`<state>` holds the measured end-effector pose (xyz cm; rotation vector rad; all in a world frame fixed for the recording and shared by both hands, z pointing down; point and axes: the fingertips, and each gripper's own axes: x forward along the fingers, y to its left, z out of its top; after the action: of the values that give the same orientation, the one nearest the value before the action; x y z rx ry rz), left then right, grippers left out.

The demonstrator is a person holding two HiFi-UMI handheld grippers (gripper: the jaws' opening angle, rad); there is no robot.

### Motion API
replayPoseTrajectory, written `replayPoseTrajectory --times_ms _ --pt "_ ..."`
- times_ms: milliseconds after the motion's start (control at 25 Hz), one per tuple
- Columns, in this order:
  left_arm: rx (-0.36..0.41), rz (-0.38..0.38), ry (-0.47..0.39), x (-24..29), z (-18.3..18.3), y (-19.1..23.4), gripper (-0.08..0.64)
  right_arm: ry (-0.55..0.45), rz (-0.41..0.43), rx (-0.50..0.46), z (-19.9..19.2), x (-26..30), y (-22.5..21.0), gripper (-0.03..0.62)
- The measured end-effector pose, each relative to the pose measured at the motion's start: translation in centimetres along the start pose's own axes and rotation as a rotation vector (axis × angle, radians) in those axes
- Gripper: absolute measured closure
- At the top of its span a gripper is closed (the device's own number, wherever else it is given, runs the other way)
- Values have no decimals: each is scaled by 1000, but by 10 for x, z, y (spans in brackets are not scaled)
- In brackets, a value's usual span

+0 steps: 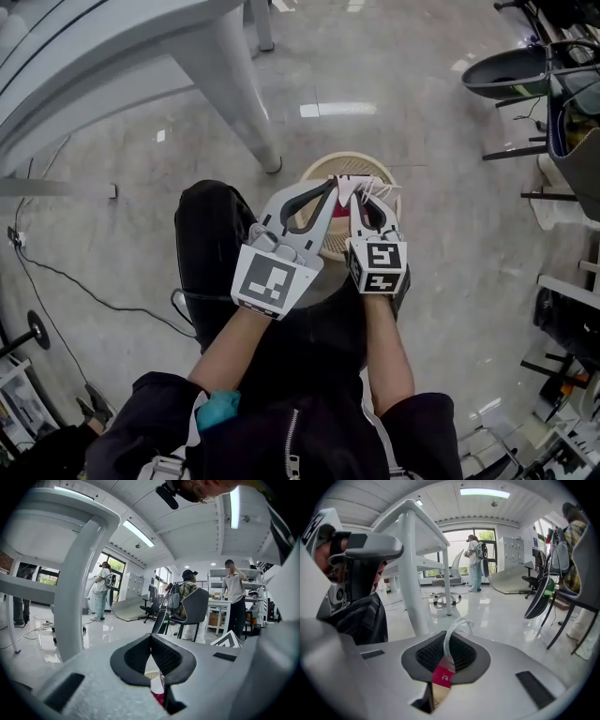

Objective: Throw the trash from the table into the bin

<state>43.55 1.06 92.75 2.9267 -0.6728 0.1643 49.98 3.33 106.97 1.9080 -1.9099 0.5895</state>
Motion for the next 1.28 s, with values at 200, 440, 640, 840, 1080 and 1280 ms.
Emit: replayPoseTrajectory --times_ms 200,440,640,840,1080,1280 --pt "-15 16 4 -3 -11 3 552 114 33 7 -33 15 0 486" --pt "-22 24 5 -8 -15 9 552 159 36 24 -47 19 1 400" --pt "-51 29 6 -12 -9 9 552 80 26 55 -26 7 0 432" --pt "-48 19 21 -18 13 13 552 -63 -2 42 31 -24 3 582" --pt "-138 57 67 -36 85 13 552 -72 -10 32 104 -76 13 583" --pt "-88 28 61 -49 169 2 552 -67 -7 33 178 -124 17 583"
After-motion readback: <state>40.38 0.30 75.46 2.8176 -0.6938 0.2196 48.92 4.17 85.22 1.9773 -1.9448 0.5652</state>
